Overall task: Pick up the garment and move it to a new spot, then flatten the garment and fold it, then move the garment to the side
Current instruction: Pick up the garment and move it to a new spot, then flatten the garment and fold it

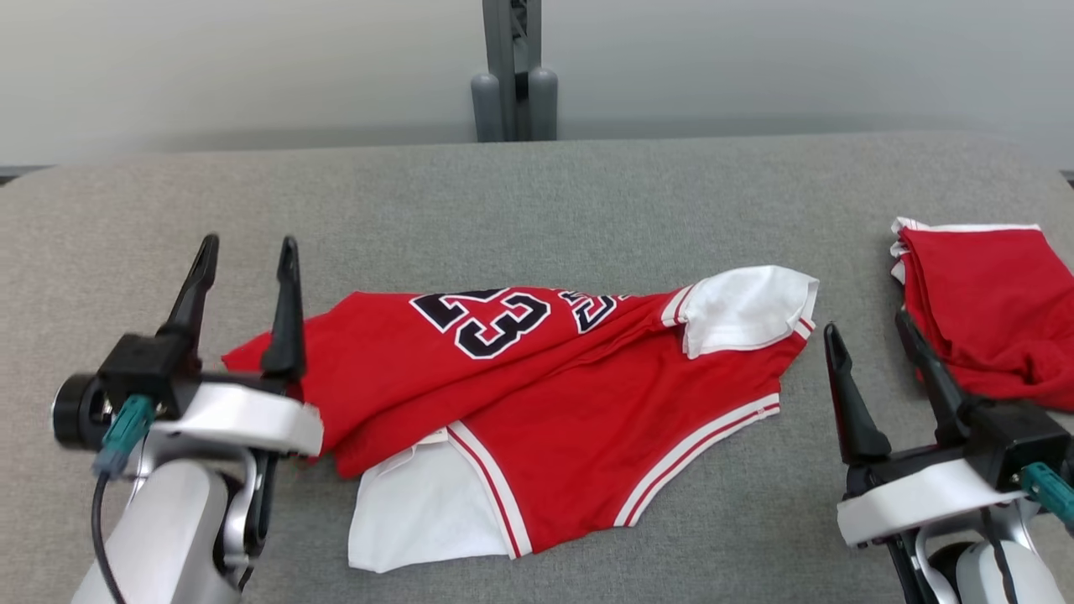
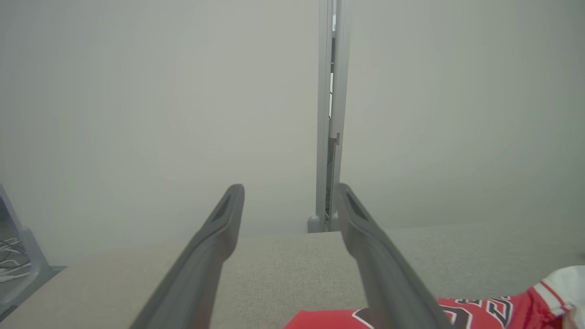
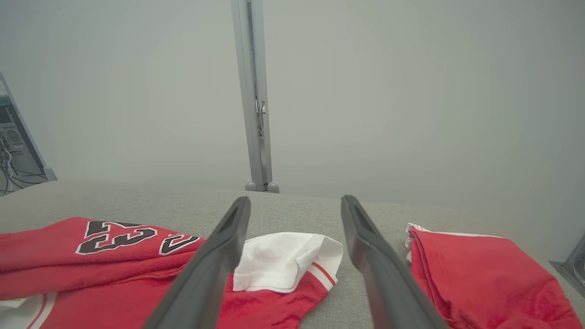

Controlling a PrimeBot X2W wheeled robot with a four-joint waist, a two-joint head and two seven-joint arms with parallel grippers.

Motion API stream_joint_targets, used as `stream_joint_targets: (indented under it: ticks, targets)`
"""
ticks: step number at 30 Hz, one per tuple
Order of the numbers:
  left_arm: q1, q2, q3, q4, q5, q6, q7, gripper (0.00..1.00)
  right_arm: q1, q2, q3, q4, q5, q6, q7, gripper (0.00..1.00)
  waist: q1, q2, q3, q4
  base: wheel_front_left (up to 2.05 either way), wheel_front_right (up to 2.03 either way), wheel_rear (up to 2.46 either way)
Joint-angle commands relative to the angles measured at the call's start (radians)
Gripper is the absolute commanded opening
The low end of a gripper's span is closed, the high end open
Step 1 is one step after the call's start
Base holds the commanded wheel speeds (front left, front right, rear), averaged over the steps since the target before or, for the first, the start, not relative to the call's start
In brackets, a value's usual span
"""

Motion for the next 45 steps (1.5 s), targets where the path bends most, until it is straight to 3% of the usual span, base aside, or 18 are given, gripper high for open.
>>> stream_joint_targets:
  ticks: [1, 15, 36, 40, 45]
  targets:
    - [0.034, 0.012, 0.013, -0.026, 0.001, 0.007, -0.005, 1.0, 0.017, -0.005, -0.003, 0.005, -0.005, 0.0, 0.008, 1.0, 0.0, 0.0, -0.021, 0.01, 0.0, 0.0, 0.0]
    - [0.286, 0.064, -0.011, -0.196, 0.022, 0.062, 0.042, 1.0, 0.114, -0.005, -0.055, -0.026, -0.006, 0.0, 0.038, 1.0, 0.0, 0.0, -0.108, 0.0, 0.0, 0.0, 0.0]
    - [0.338, 0.091, -0.014, -0.242, 0.009, 0.09, 0.074, 1.0, 0.156, -0.005, -0.073, -0.07, 0.001, 0.0, 0.061, 1.0, 0.0, 0.0, -0.129, 0.0, 0.0, 0.0, 0.0]
    - [0.328, 0.092, -0.014, -0.248, 0.011, 0.091, 0.074, 1.0, 0.14, -0.004, -0.051, -0.071, 0.008, 0.0, 0.058, 1.0, 0.0, 0.0, -0.119, 0.007, 0.0, 0.0, 0.0]
    - [0.302, 0.087, -0.022, -0.25, 0.018, 0.094, 0.074, 1.0, 0.105, -0.005, 0.09, -0.055, -0.023, 0.0, 0.082, 1.0, 0.0, 0.0, -0.096, 0.041, 0.0, 0.0, 0.0]
